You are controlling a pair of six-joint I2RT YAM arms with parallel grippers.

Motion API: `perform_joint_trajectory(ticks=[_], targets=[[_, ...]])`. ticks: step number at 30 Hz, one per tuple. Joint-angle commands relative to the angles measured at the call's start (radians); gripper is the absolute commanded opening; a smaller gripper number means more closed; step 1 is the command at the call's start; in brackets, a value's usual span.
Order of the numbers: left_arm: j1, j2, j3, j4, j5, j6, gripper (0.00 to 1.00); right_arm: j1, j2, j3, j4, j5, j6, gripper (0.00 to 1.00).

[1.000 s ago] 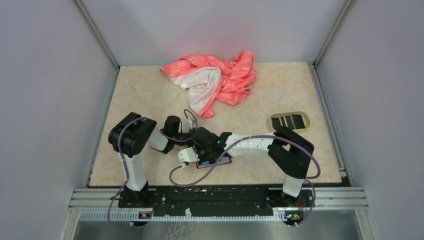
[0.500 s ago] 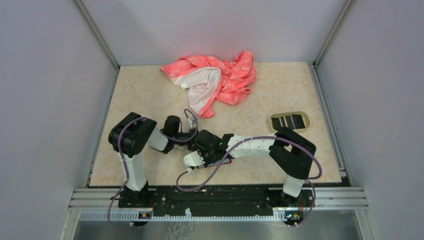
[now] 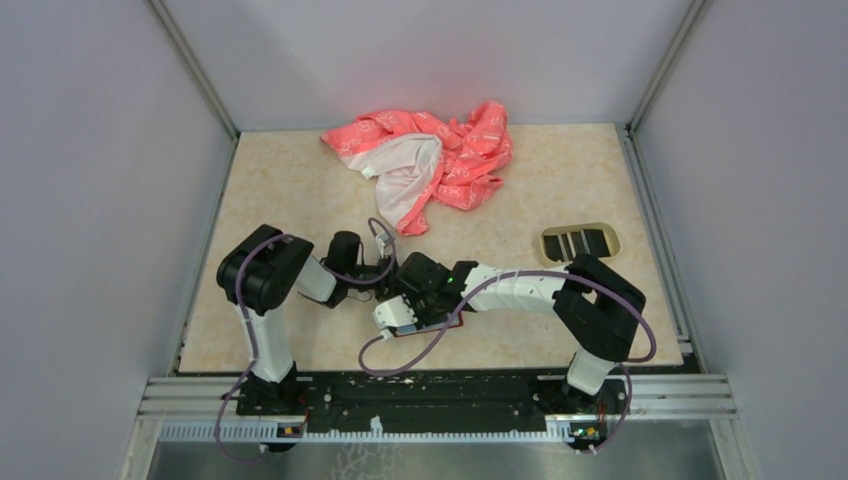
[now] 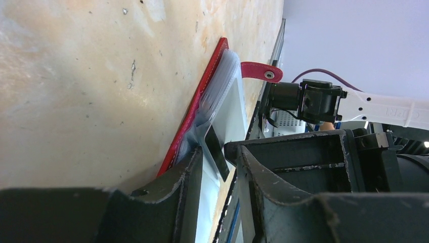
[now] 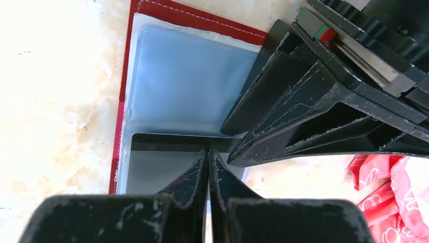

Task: Put the credit cards into the card holder
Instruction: Insert the credit card into the card holder.

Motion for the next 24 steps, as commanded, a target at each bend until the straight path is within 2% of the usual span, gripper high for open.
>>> perform_joint_trajectory(ticks=[1,8,14,24], targets=[[-0.007,0.006,-0.019,-0.038,-0.063,0.038,0.39,-0.012,-0.058,-0.002,-0.001,-0.055,0.015,0.00],[-0.007,-0.010,-0.026,-0.027,-0.063,0.030,0.38,-0.004,-0.062,0.001,0.066,-0.212,0.126,0.00],[-0.010,0.001,-0.032,-0.006,-0.064,0.020,0.38,0.048,0.000,0.010,0.136,-0.111,0.179,0.00],[-0.014,0.013,-0.033,0.006,-0.064,0.020,0.38,0.051,0.056,0.016,0.103,-0.016,0.137,0.00]])
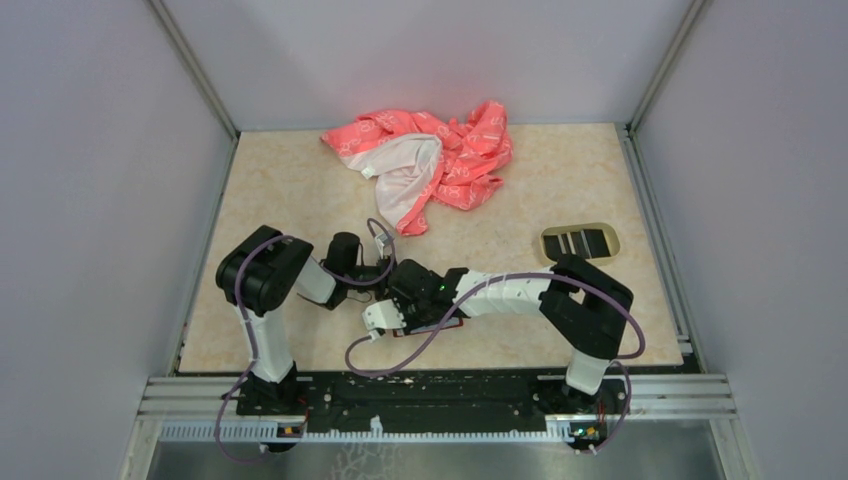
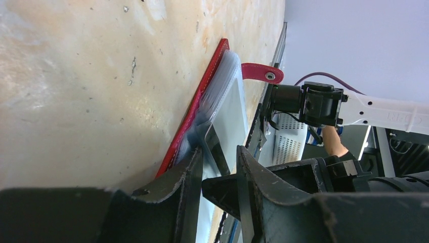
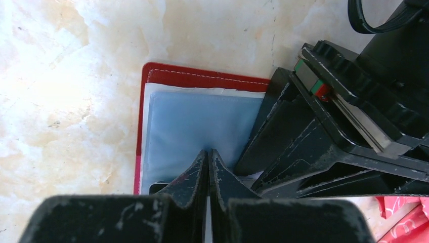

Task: Put the credit cards into the card holder
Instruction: Insert the credit card into the card holder.

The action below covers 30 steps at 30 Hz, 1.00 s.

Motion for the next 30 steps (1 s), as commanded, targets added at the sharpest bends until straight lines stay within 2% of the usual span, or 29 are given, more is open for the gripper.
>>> perform_joint_trajectory(ticks=[1,13,21,23,30], targets=[[-0.009,0.023,-0.017,-0.018,-0.045,0.031,0.38,0.007,0.011,0.017,0.002,0.051,-0.020,0.00],[-0.009,0.023,-0.021,-0.029,-0.050,0.045,0.38,-0.041,-0.031,0.043,-0.155,0.042,-0.111,0.00],[-0.009,0.001,-0.018,-0.028,-0.055,0.046,0.39,-0.070,-0.047,0.047,-0.174,0.011,-0.114,0.00],[-0.008,-0.021,-0.021,-0.023,-0.061,0.046,0.40,-0.078,-0.060,0.056,-0.183,-0.043,-0.098,0.00],[-0.008,-0.159,-0.028,-0.036,-0.096,0.054,0.42,-0.152,-0.170,0.092,-0.250,-0.374,-0.070,0.03]])
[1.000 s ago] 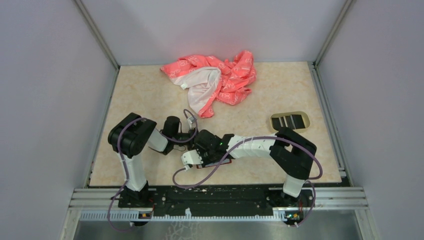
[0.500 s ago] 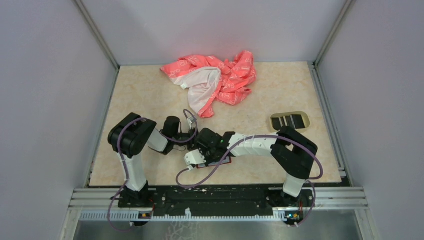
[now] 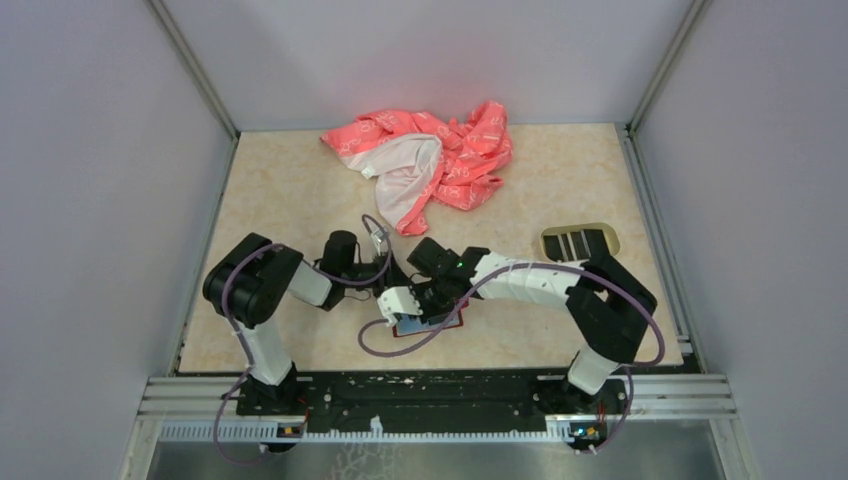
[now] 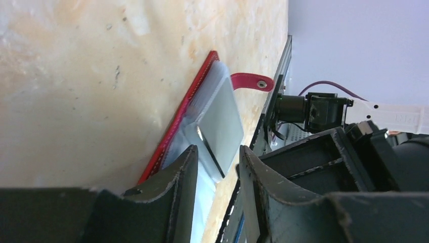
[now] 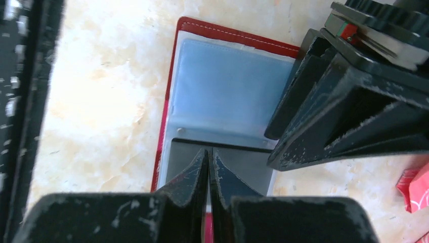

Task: Put the credit cards into the card holder
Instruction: Insert the credit card into the card holder.

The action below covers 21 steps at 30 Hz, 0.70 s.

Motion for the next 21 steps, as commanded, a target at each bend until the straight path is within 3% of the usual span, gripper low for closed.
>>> perform_joint_trajectory(ticks=[1,6,10,15,18,20,21], targets=[[-0.002,-0.109,-0.005,-0.028,-0.059,0.045,0.43,-0.063,-0.127,0.066,-0.068,-0.249,0.018,0.04],[-0.002,-0.244,-0.015,-0.122,-0.125,0.120,0.43,-0.186,-0.206,0.094,-0.124,-0.452,0.012,0.03],[-0.001,-0.437,-0.059,-0.187,-0.185,0.204,0.43,-0.328,-0.311,0.098,-0.125,-0.551,0.013,0.05],[-0.001,-0.781,-0.116,-0.284,-0.276,0.307,0.48,-0.590,-0.472,0.071,0.006,-0.653,0.160,0.18],[0.000,-0.965,-0.169,-0.295,-0.331,0.337,0.62,-0.740,-0.571,0.013,0.122,-0.679,0.269,0.39],[0.000,-1.073,-0.219,-0.275,-0.367,0.346,0.83,-0.782,-0.609,0.005,0.115,-0.601,0.313,0.53],[0.000,-1.121,-0.245,-0.272,-0.392,0.343,0.95,-0.785,-0.609,0.021,0.081,-0.550,0.334,0.65]])
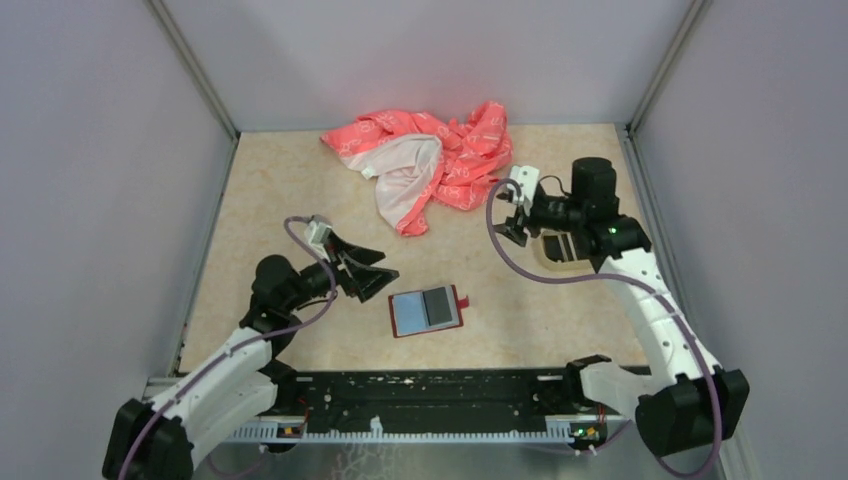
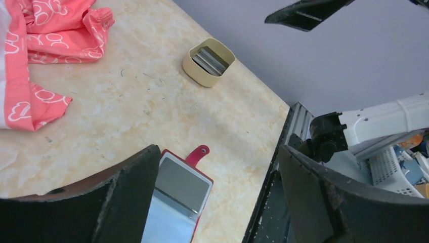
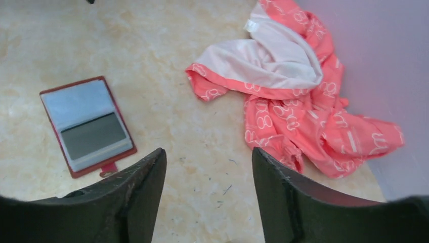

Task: Put the credit cards into the card holder
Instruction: Insert the credit card into the card holder, then move the storage box to the center of the board.

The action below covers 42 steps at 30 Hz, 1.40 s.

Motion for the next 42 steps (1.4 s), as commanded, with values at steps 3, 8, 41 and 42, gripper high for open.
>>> perform_joint_trajectory(ticks=[3,8,41,42], targets=[[0.001,-0.246,-0.167,0.015,-0.171,-0.004,0.99,-0.084,-0.059,0.013,0.006,0.094,0.230,0.89],[0.001,-0.345,-0.232,0.011,-0.176,-0.108,0.99,-0.407,0.009,-0.068,0.066,-0.127,0.349,0.99],[0.002,0.025,-0.250,0.291,-0.081,-0.180,0.96,-0.604,0.507,-0.010,-0.037,0.472,0.317,0.94],[0.002,0.030,-0.245,0.288,-0.072,-0.177,0.96,-0.605,0.509,-0.013,-0.033,0.475,0.320,0.94]])
